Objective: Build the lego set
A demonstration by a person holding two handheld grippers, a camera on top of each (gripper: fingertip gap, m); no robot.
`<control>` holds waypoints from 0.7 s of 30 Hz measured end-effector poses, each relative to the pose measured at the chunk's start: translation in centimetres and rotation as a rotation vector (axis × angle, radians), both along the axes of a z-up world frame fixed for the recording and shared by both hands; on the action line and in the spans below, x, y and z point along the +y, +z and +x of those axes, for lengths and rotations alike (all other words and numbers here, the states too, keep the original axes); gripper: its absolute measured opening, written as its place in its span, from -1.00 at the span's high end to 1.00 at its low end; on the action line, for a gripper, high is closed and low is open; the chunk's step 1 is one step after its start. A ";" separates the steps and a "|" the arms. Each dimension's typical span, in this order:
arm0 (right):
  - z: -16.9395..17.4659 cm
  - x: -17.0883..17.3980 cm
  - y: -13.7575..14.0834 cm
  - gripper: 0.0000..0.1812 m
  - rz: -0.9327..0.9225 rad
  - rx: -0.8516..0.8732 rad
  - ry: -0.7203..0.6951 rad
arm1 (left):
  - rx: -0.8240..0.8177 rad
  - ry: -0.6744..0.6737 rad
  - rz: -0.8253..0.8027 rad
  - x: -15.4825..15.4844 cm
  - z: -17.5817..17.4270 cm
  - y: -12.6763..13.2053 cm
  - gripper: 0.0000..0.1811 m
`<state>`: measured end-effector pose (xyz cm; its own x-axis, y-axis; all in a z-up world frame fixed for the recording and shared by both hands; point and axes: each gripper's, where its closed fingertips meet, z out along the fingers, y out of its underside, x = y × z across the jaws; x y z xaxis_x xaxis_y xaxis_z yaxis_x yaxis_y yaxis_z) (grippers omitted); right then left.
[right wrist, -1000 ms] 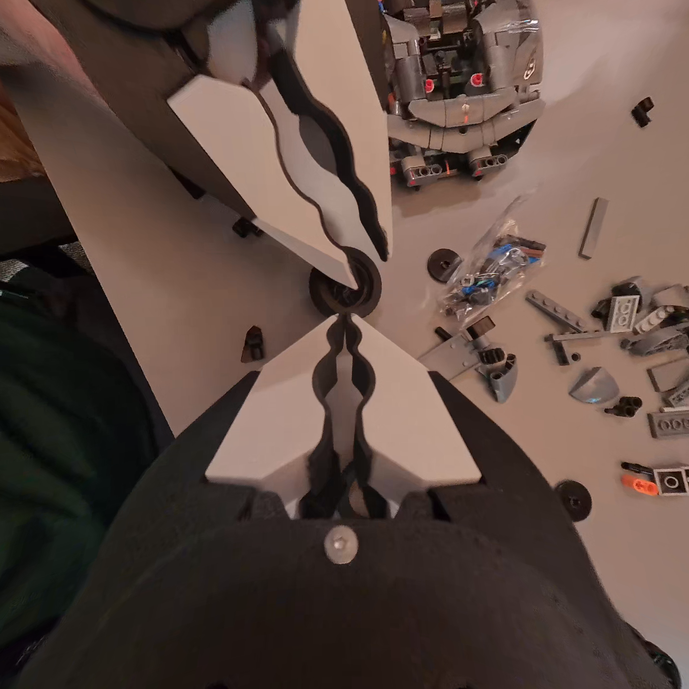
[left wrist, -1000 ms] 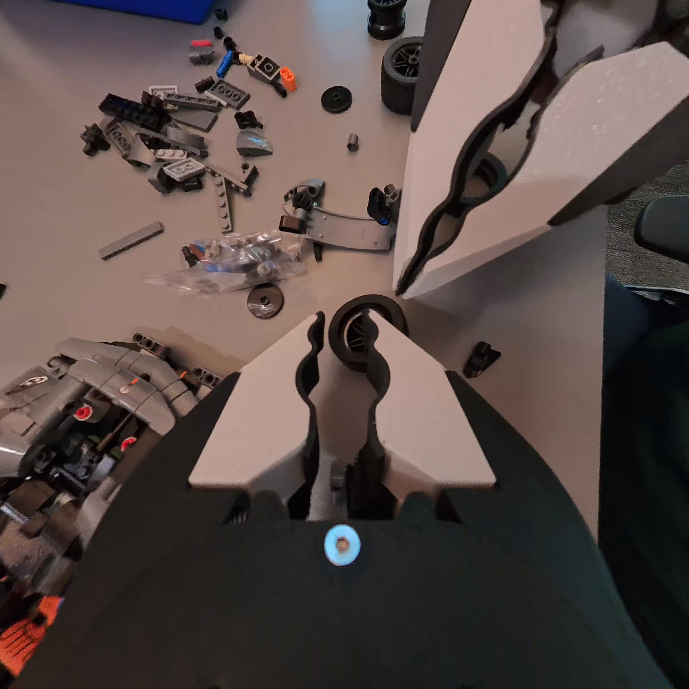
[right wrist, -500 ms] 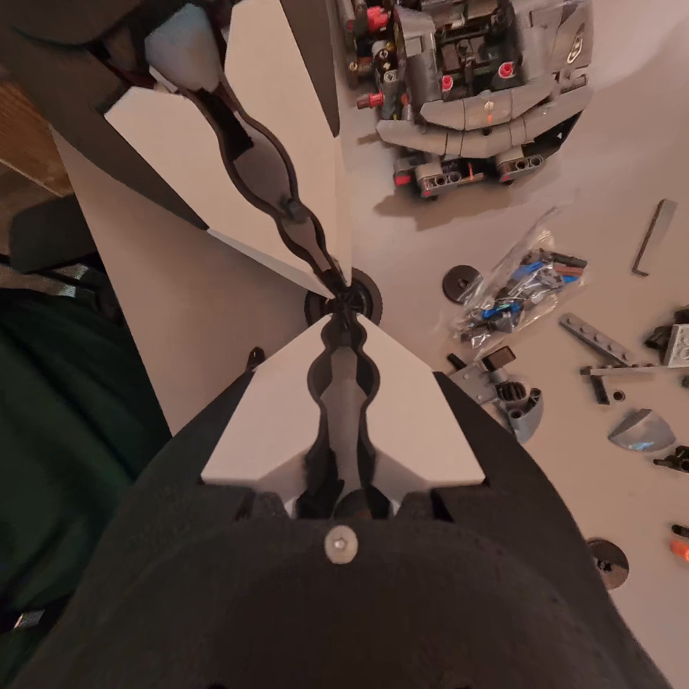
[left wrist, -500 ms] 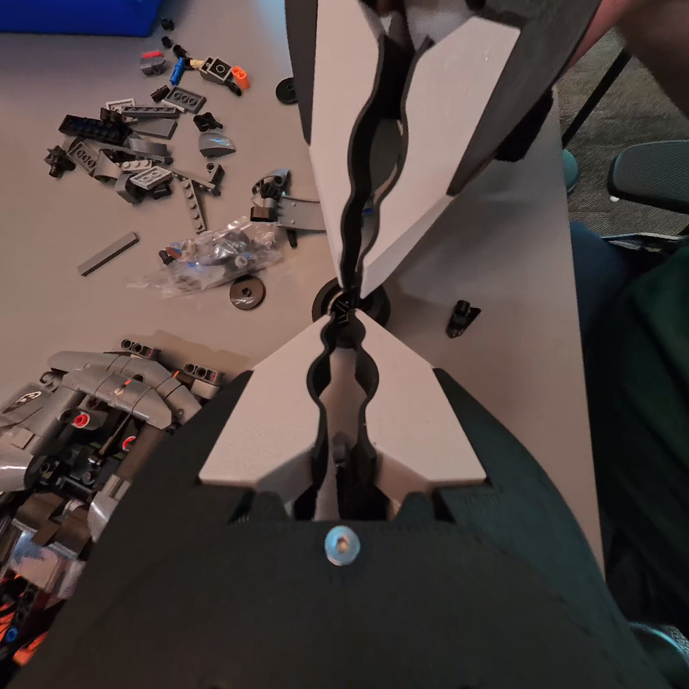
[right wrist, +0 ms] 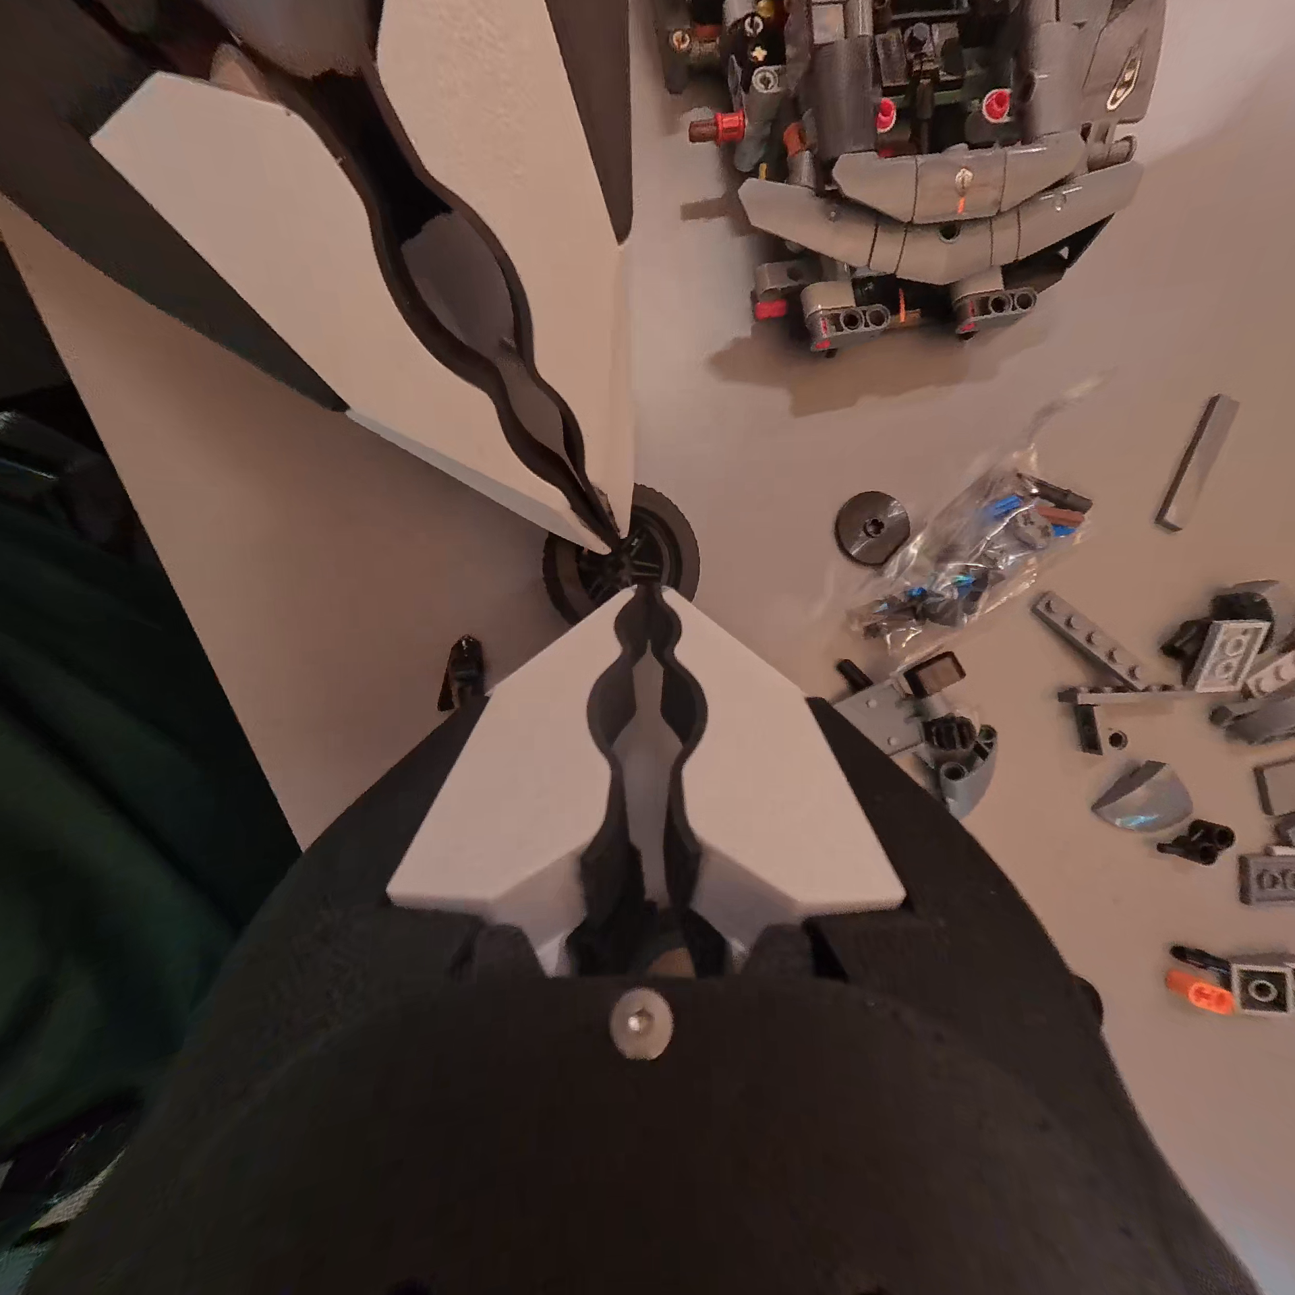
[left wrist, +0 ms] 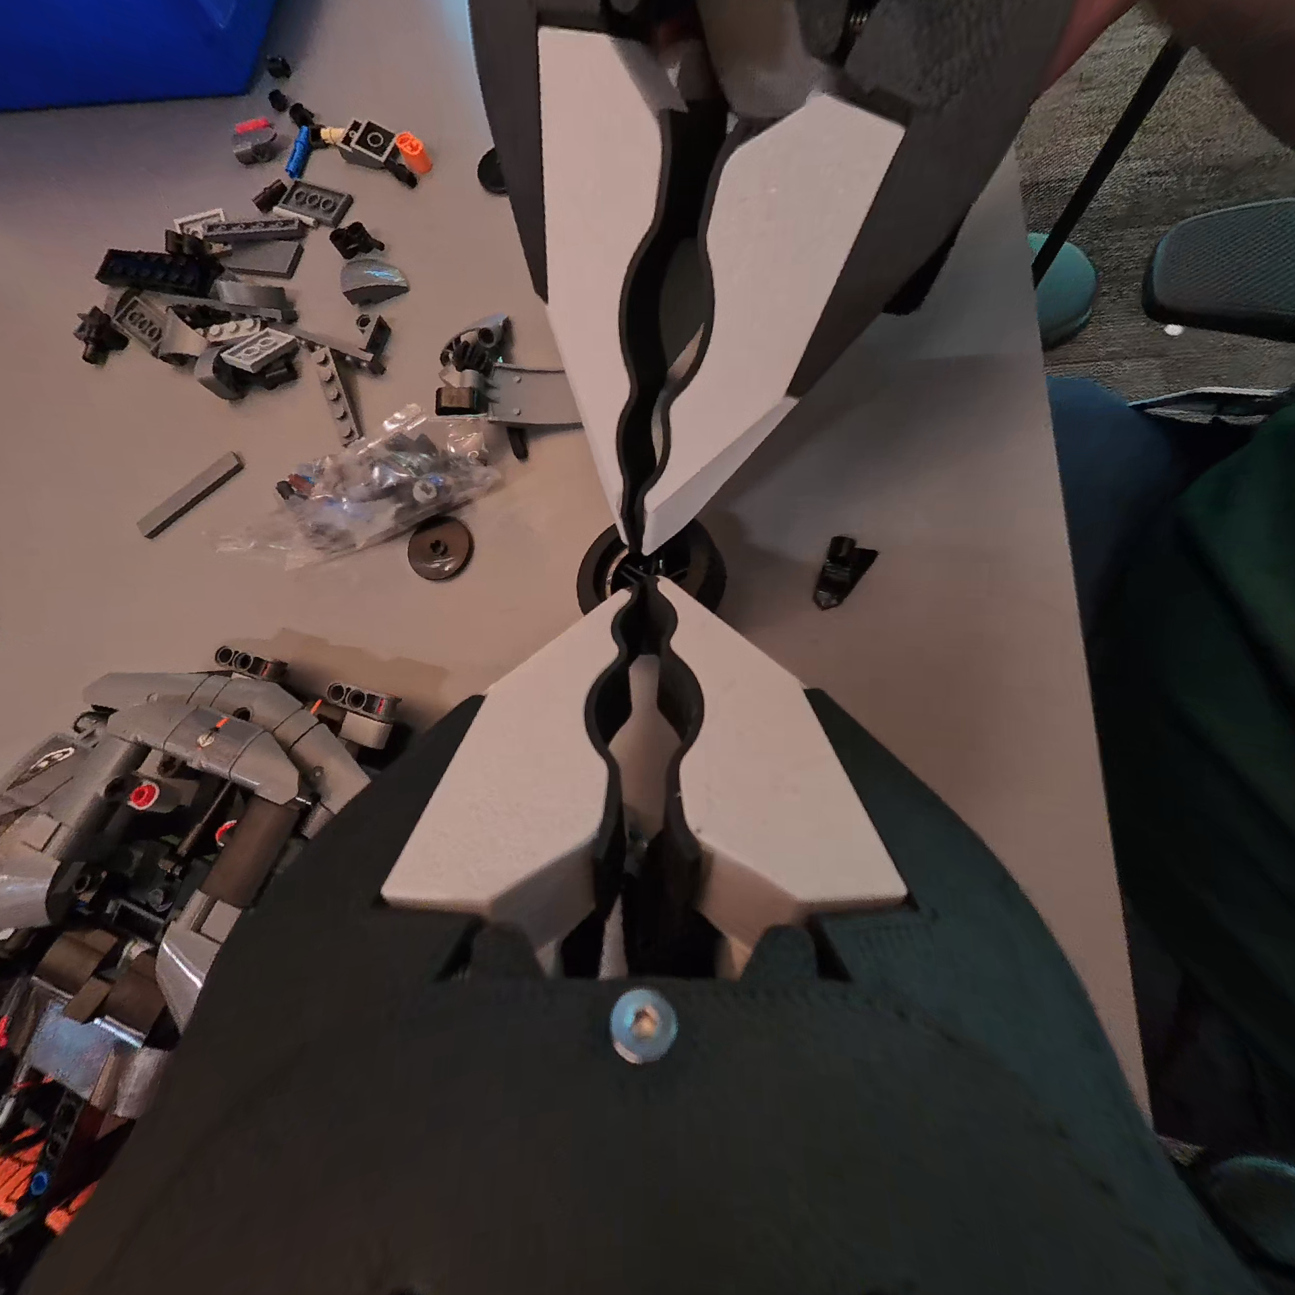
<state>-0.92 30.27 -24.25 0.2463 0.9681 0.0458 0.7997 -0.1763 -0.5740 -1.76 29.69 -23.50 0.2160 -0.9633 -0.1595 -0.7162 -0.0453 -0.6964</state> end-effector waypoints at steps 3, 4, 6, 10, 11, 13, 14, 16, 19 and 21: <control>0.0 0.0 -0.1 1.00 0.041 -0.039 0.012 | 0.032 -0.019 0.074 -0.2 0.0 0.0 1.00; -0.1 0.0 -0.1 1.00 0.049 -0.051 0.021 | 0.037 -0.031 0.105 -0.2 0.0 0.1 1.00; -0.1 0.0 -0.1 1.00 0.045 -0.071 0.032 | 0.037 -0.027 0.115 -0.3 0.0 0.1 1.00; -0.2 0.1 -0.1 1.00 0.051 -0.077 0.029 | 0.030 -0.042 0.175 -0.5 0.2 0.1 1.00; -0.2 0.1 -0.1 1.00 0.049 -0.079 0.025 | 0.031 -0.047 0.186 -0.5 0.2 0.1 1.00; -0.2 0.1 -0.1 1.00 0.054 -0.098 0.021 | 0.039 -0.084 0.234 -0.6 0.2 0.2 1.00; -0.2 0.1 -0.1 1.00 0.056 -0.110 0.021 | 0.045 -0.098 0.248 -0.7 0.2 0.2 1.00; -0.3 0.0 -0.2 1.00 0.056 -0.131 0.020 | 0.046 -0.111 0.245 -0.9 0.2 0.2 1.00; -0.5 0.0 -0.2 1.00 0.050 -0.150 0.017 | 0.043 -0.111 0.254 -1.1 0.2 0.2 1.00; -0.6 0.0 -0.2 1.00 0.048 -0.159 0.016 | 0.033 -0.109 0.240 -1.1 0.2 0.2 1.00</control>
